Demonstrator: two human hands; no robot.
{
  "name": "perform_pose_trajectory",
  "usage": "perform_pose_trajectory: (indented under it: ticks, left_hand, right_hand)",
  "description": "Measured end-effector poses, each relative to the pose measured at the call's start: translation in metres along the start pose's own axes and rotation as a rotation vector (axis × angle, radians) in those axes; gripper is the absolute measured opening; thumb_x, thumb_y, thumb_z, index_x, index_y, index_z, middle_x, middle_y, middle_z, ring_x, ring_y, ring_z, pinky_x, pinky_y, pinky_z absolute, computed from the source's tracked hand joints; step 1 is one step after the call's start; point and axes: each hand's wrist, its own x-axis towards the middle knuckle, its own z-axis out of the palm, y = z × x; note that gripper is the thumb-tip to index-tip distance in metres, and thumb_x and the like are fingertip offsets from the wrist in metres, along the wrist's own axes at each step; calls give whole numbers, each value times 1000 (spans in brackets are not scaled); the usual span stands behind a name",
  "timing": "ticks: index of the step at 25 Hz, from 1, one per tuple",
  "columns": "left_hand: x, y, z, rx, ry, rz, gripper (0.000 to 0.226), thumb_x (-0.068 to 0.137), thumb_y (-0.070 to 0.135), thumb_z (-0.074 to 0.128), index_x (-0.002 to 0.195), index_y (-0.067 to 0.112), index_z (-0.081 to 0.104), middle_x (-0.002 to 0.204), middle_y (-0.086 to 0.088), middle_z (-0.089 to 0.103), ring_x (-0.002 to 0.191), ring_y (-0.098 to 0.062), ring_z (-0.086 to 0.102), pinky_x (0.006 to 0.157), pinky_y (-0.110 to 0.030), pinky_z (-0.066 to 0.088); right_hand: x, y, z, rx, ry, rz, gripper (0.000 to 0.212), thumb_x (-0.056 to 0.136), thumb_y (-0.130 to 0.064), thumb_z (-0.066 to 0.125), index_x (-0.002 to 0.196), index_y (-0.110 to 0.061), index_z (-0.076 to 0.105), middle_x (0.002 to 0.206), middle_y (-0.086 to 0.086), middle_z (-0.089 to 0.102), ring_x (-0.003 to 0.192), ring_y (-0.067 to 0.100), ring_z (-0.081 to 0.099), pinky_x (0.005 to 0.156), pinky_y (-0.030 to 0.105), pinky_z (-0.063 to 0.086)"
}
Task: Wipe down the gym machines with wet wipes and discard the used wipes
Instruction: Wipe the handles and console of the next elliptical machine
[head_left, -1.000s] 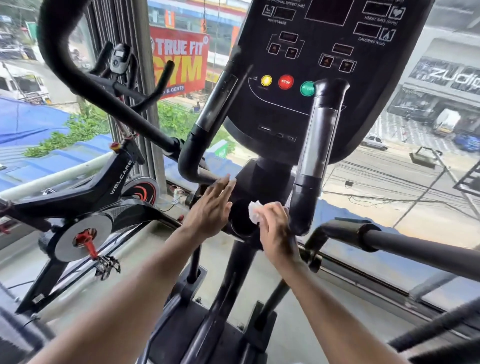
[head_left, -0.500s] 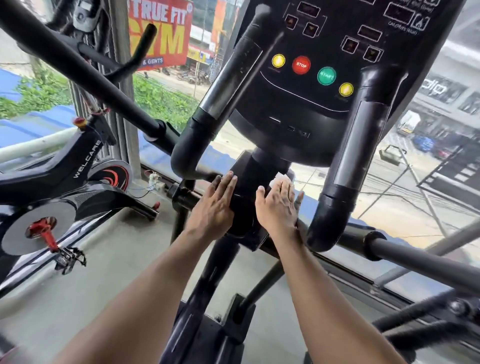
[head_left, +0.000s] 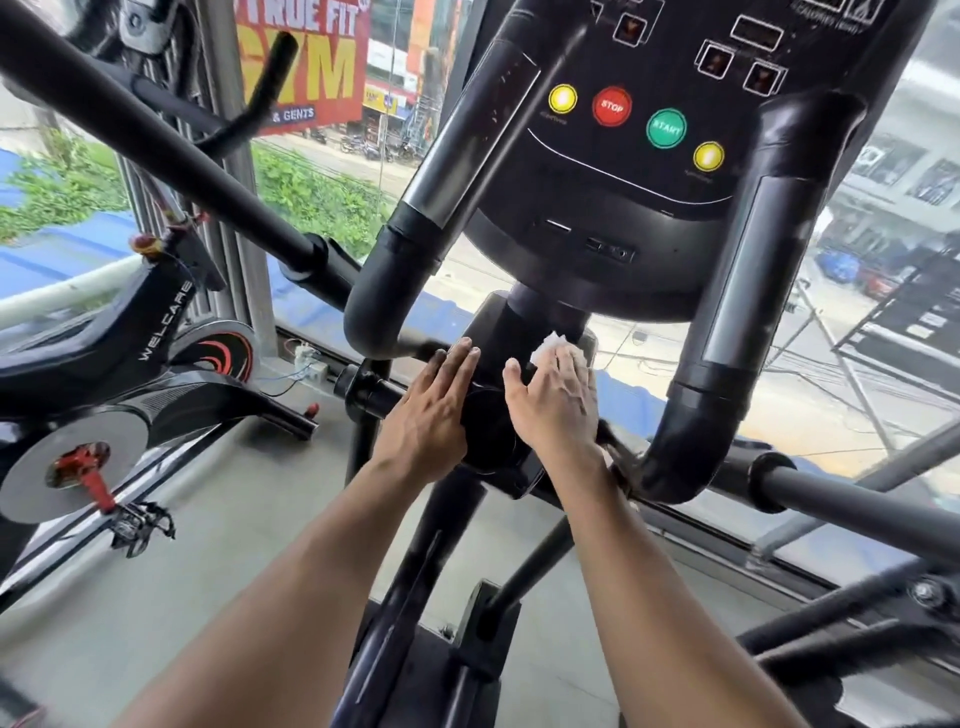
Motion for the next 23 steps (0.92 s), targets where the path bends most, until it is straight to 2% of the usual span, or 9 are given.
perform_pose_trajectory:
  ticks: [4,7,10,12,13,16,19,21,23]
  left_hand:
    - [1,8,-15,60,-106,-42,96,86,5,43,166,22,-7,172,8,-17,160,-16,-8,130,-37,9]
    - [-9,38,-51,137,-190,-121,75,98,17,40,166,25,10,174,11,0,158,-14,18,124,-41,31]
    - [-39,74,-96,238,125,99,50,100,24,48,149,26,50,151,13,49,129,-17,59,84,-44,61]
    - [-53,87,-127,300,409,302,37,96,18,56,131,19,66,125,6,66,104,-23,67,65,-40,60]
    - [-58,94,-145,359,512,359,35,93,15,59,127,16,69,121,3,68,99,-25,66,66,-40,58]
    - [-45,103,-193,502,654,352,46,91,16,63,137,13,65,139,-6,62,114,-30,57,90,-45,48]
    - [-19,99,-224,417,615,267,67,97,22,62,159,12,38,164,-11,35,136,-33,44,107,-47,42]
    - [-10,93,-227,285,545,289,72,101,21,60,165,18,25,173,-2,16,141,-30,43,91,-46,54]
    - [-7,87,-223,172,528,339,72,103,16,56,166,20,21,174,3,8,146,-23,42,69,-38,59]
  right_hand:
    - [-35,13,-7,5,64,-154,69,105,-46,38,160,-8,23,168,9,24,156,22,16,128,36,6]
    - [-43,13,-14,118,94,-197,67,106,-33,47,159,-1,21,167,16,22,156,27,14,120,19,-10]
    - [-49,12,-12,282,124,-264,74,101,-21,60,156,8,20,163,21,26,151,15,16,109,4,-18]
    - [-50,15,-14,317,119,-273,78,92,-17,73,150,14,31,148,25,47,135,14,24,113,5,-14]
    - [-49,15,-13,311,100,-270,79,88,-19,76,148,14,37,139,26,54,131,19,27,117,10,-10]
    - [-44,23,1,311,118,-260,76,85,-32,66,144,10,42,136,32,55,132,31,32,125,30,10]
    - [-38,30,18,284,85,-264,72,91,-45,51,146,0,38,142,28,51,138,37,37,121,47,29]
    - [-45,23,6,281,69,-217,72,93,-35,64,148,4,40,146,27,48,141,39,37,122,50,29]
    - [-52,11,-14,327,-4,-161,74,94,-19,70,150,11,31,149,27,42,141,24,22,125,37,17]
